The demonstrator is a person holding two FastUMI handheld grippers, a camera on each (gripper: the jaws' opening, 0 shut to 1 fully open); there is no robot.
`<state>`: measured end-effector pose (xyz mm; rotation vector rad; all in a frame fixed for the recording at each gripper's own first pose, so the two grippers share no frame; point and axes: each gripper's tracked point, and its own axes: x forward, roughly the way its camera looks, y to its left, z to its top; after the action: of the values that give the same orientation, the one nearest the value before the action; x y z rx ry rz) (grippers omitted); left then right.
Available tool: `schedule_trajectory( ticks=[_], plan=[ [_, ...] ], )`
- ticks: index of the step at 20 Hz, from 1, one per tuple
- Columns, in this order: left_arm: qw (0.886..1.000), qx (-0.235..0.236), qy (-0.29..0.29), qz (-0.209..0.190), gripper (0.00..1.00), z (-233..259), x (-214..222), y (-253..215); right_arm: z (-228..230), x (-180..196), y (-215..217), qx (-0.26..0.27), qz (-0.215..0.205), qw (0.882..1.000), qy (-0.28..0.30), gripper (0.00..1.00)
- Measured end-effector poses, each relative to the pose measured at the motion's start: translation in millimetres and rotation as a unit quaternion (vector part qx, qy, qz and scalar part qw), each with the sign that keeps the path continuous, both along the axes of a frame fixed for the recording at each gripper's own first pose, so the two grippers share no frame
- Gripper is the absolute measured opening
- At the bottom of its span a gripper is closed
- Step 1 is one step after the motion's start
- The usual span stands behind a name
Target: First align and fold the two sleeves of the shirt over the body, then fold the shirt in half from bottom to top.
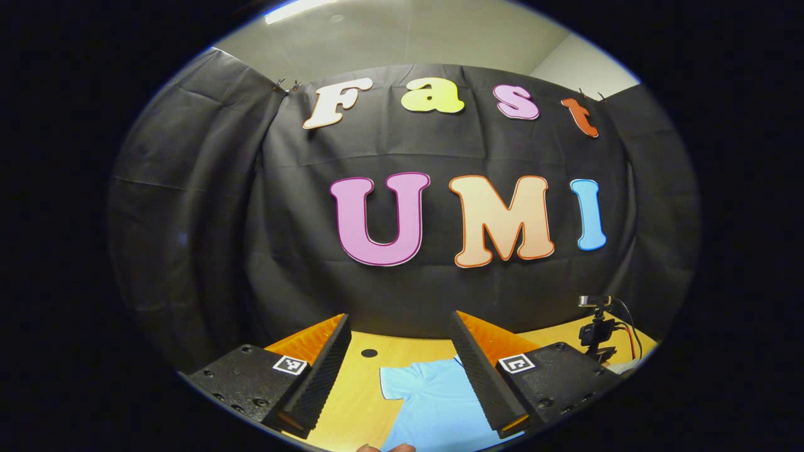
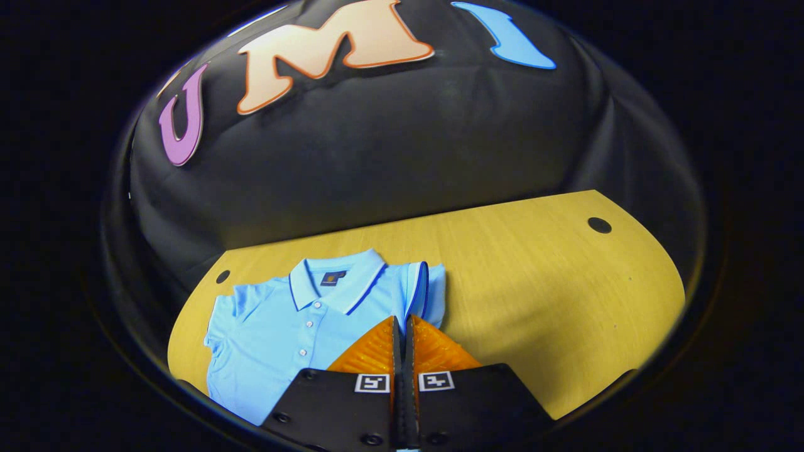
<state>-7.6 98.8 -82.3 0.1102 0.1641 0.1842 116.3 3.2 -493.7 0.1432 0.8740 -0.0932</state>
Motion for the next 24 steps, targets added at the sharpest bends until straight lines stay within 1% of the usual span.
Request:
schedule_trajectory(
  ticks=[3,5,7,8,9,10,11,12,15,17,18,19,20,21,22,24],
  plan=[
    [1.000,-0.006,0.012,0.001,0.94,-9.8,-2.5,23.6,-20.4,-8.8,26.7,-0.001,0.001,1.000,0.016,0.02],
    [1.000,-0.010,0.022,0.006,0.94,-21.7,-1.2,40.4,-31.5,-17.9,36.5,-0.014,0.010,0.999,0.030,0.03],
    [0.999,-0.018,0.029,0.007,0.94,-33.9,6.5,52.7,-35.0,-29.6,49.7,-0.006,0.029,0.999,0.046,0.12],
    [0.999,-0.026,0.034,0.007,0.94,-43.6,12.0,56.7,-32.2,-34.1,59.9,0.009,0.041,0.998,0.049,0.22],
    [0.999,-0.036,0.040,0.006,0.95,-53.4,18.9,60.5,-18.7,-38.7,61.4,0.006,0.050,0.998,0.042,0.46],
    [0.998,-0.046,0.045,0.007,0.94,-64.0,25.4,64.9,-15.0,-37.7,56.9,-0.016,0.059,0.998,0.026,0.70],
    [0.997,-0.054,0.047,0.005,0.95,-73.9,34.7,69.1,-1.6,-38.2,48.1,-0.041,0.063,0.997,0.007,0.94],
    [0.997,-0.059,0.052,0.005,0.95,-84.9,43.2,72.0,13.4,-41.7,44.5,-0.053,0.064,0.997,-0.007,0.98],
    [0.994,-0.074,0.077,0.004,0.95,-126.9,69.8,78.5,64.3,-47.8,36.9,-0.065,0.058,0.995,-0.058,0.98],
    [0.990,-0.089,0.105,0.000,0.95,-164.2,84.2,77.4,98.6,-46.0,26.1,-0.088,0.054,0.990,-0.095,0.98],
    [0.989,-0.094,0.116,0.000,0.95,-180.1,91.6,77.9,112.3,-47.0,20.1,-0.097,0.053,0.988,-0.106,0.94],
    [0.987,-0.099,0.130,0.003,0.96,-198.1,98.3,78.9,120.8,-50.0,15.5,-0.102,0.051,0.987,-0.111,0.94],
    [0.984,-0.105,0.143,0.007,0.95,-214.1,104.3,79.8,128.1,-53.3,9.0,-0.106,0.047,0.987,-0.110,0.98],
    [0.982,-0.111,0.154,0.010,0.96,-230.1,109.7,82.8,134.5,-57.0,1.4,-0.110,0.041,0.987,-0.111,0.94],
    [0.980,-0.114,0.165,0.012,0.96,-243.8,115.2,83.7,140.7,-60.0,-6.6,-0.113,0.032,0.987,-0.113,0.97],
    [0.976,-0.112,0.185,0.007,0.96,-271.4,127.1,79.8,144.9,-70.7,-26.0,-0.126,0.016,0.985,-0.113,0.97]
  ],
)
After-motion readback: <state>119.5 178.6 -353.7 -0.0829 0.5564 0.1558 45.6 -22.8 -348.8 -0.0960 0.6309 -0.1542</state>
